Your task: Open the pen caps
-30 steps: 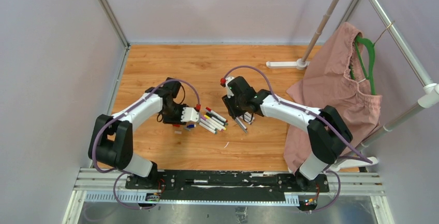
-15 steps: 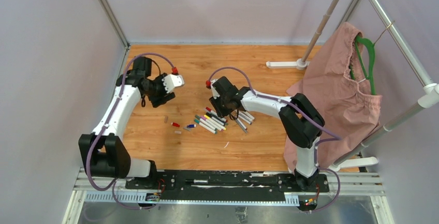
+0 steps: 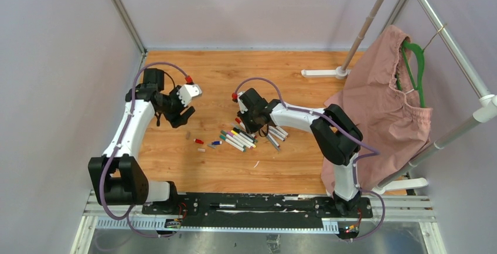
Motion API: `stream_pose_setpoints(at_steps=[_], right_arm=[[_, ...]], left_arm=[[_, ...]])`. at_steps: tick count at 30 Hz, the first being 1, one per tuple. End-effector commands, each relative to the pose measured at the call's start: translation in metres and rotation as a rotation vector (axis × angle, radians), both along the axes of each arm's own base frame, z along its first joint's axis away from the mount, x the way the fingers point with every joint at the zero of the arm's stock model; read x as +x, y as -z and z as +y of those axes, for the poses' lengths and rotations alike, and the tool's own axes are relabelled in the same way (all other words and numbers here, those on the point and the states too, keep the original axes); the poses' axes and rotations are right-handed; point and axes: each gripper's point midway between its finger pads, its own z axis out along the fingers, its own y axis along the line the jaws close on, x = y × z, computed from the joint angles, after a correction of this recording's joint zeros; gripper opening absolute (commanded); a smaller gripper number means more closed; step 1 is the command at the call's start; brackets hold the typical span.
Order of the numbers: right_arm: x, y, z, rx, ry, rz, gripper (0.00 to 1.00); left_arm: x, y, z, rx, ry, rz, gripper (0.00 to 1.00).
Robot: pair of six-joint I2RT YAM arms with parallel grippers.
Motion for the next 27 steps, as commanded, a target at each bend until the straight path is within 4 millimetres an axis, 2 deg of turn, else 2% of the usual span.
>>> stream_pose_setpoints(at_steps=[1,4,7,8,9,10,14,17,20,23,27], right_arm=[[-0.004,0.009,0.004,-0.012,-0.014,0.015,0.15],[-0.001,0.005,0.004,-0.014,-0.016,-0.003,0.1],[0.004,-0.003,0.004,-0.015,-0.019,-0.023,0.0],[0.005,-0.007,0.004,-0.01,-0.018,-0.027,0.0],[0.006,-0.013,0.004,0.001,-0.016,-0.035,0.0],[0.006,-0.02,0.003,0.013,-0.014,-0.04,0.0],[0.003,-0.053,0.006,0.101,-0.027,-0.038,0.0],[-0.014,-0.076,0.008,0.18,-0.062,0.017,0.0],[-0.038,-0.098,0.012,0.261,-0.102,0.094,0.0],[-0.065,-0.119,0.018,0.358,-0.149,0.186,0.0],[-0.096,-0.147,0.028,0.479,-0.222,0.32,0.0]], left_arm=[[0.006,-0.028,-0.007,-0.06,-0.023,-0.063,0.7],[0.008,-0.04,-0.011,-0.082,-0.023,-0.091,0.7],[0.006,-0.051,-0.022,-0.141,-0.004,-0.112,0.71],[0.004,-0.054,-0.026,-0.165,0.012,-0.121,0.79],[0.001,-0.055,-0.032,-0.19,0.034,-0.123,0.94],[-0.002,-0.057,-0.038,-0.215,0.059,-0.128,0.99],[-0.031,-0.05,-0.066,-0.327,0.218,-0.148,1.0],[-0.052,-0.037,-0.075,-0.245,0.335,-0.189,1.0],[-0.06,-0.038,-0.068,-0.06,0.481,-0.336,1.0],[-0.059,-0.057,-0.066,0.061,0.617,-0.495,1.0],[-0.059,-0.079,-0.08,0.133,0.777,-0.631,1.0]])
